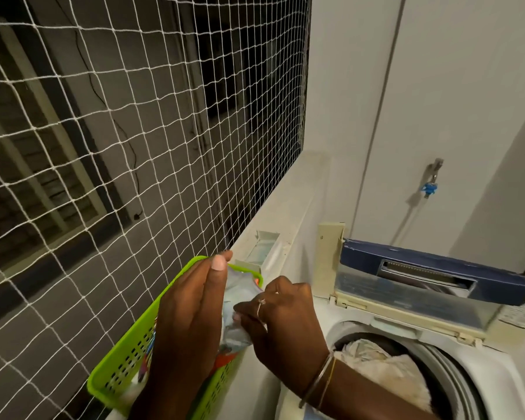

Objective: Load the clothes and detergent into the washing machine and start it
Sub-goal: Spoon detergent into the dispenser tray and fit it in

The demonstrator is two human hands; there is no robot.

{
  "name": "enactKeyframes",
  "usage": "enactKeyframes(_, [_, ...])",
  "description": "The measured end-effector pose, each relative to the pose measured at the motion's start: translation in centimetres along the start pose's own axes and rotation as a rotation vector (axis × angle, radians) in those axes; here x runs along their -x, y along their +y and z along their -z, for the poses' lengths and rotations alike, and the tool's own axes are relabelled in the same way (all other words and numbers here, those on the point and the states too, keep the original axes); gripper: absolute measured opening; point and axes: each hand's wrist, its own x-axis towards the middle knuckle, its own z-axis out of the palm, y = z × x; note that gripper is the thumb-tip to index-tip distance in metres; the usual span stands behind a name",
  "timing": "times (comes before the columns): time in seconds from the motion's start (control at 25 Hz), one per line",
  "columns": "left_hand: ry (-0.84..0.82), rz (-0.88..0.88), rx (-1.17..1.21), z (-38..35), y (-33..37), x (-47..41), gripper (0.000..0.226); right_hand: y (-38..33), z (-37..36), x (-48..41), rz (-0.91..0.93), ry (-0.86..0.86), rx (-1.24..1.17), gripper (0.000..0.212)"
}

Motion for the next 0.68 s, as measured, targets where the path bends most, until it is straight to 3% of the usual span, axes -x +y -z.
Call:
enactKeyframes(0.16, [0.119, -0.187, -0.184, -1.3, 2.7, 0.4, 0.042, 1.7, 2.4, -1.2, -0.126, 0.11, -0.291, 0.022])
enactKeyframes(0.28, [0.102, -0.356, -0.254, -5.2, 4.1, 1.6, 0.036, 4.7, 4.2, -2.0, -0.195, 0.067, -0.414, 0.006])
enactKeyframes(0.36, [0.073, -0.362, -0.149, -9.2, 4.4, 2.3, 0.034, 7.5, 4.9, -2.6, -0.249, 0.046, -0.495, 0.02])
enactKeyframes(0.52, [0.016, 0.061, 0.234, -16.5, 4.1, 1.2, 0.044, 14.3, 1.8, -4.5, -0.361, -0.128, -0.521, 0.033])
enactKeyframes(0.6, [0.062, 0.213, 0.252, -19.7, 2.0, -0.1, 0.053, 17.3, -1.2, -6.0, -0.505, -0.227, -0.645, 0.027])
enactKeyframes(0.68, [0.13, 0.327, 0.195, -22.0, -0.7, -1.5, 0.063, 19.1, -4.1, -7.7, -0.604, -0.212, -0.667, 0.027])
